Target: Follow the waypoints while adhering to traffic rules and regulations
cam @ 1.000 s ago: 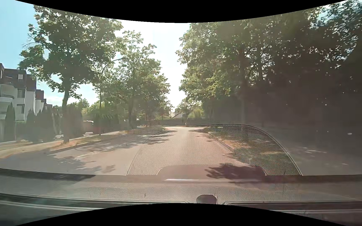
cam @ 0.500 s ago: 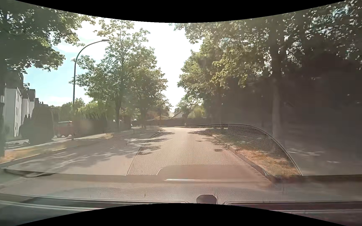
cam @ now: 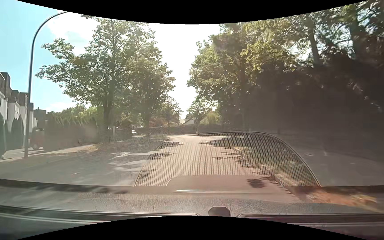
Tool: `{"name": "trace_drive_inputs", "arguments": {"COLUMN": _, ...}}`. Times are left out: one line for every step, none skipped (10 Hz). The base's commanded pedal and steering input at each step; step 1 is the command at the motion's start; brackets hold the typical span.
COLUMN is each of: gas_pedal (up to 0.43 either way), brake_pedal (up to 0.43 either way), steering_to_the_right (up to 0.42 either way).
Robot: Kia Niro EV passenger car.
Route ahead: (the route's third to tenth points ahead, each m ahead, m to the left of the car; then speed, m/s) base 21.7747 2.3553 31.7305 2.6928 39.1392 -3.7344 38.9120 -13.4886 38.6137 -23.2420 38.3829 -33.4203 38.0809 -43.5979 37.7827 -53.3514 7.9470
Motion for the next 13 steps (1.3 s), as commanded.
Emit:
{"name": "trace_drive_inputs", "arguments": {"gas_pedal": 0.0, "brake_pedal": 0.006, "steering_to_the_right": -0.007}}
{"name": "trace_drive_inputs", "arguments": {"gas_pedal": 0.0, "brake_pedal": 0.006, "steering_to_the_right": -0.006}}
{"name": "trace_drive_inputs", "arguments": {"gas_pedal": 0.0, "brake_pedal": 0.006, "steering_to_the_right": -0.005}}
{"name": "trace_drive_inputs", "arguments": {"gas_pedal": 0.0, "brake_pedal": 0.006, "steering_to_the_right": -0.005}}
{"name": "trace_drive_inputs", "arguments": {"gas_pedal": 0.0, "brake_pedal": 0.006, "steering_to_the_right": -0.005}}
{"name": "trace_drive_inputs", "arguments": {"gas_pedal": 0.0, "brake_pedal": 0.006, "steering_to_the_right": -0.005}}
{"name": "trace_drive_inputs", "arguments": {"gas_pedal": 0.0, "brake_pedal": 0.006, "steering_to_the_right": -0.005}}
{"name": "trace_drive_inputs", "arguments": {"gas_pedal": 0.0, "brake_pedal": 0.006, "steering_to_the_right": -0.005}}
{"name": "trace_drive_inputs", "arguments": {"gas_pedal": 0.0, "brake_pedal": 0.006, "steering_to_the_right": -0.005}}
{"name": "trace_drive_inputs", "arguments": {"gas_pedal": 0.0, "brake_pedal": 0.006, "steering_to_the_right": -0.005}}
{"name": "trace_drive_inputs", "arguments": {"gas_pedal": 0.0, "brake_pedal": 0.006, "steering_to_the_right": -0.005}}
{"name": "trace_drive_inputs", "arguments": {"gas_pedal": 0.0, "brake_pedal": 0.006, "steering_to_the_right": -0.005}}
{"name": "trace_drive_inputs", "arguments": {"gas_pedal": 0.0, "brake_pedal": 0.006, "steering_to_the_right": -0.005}}
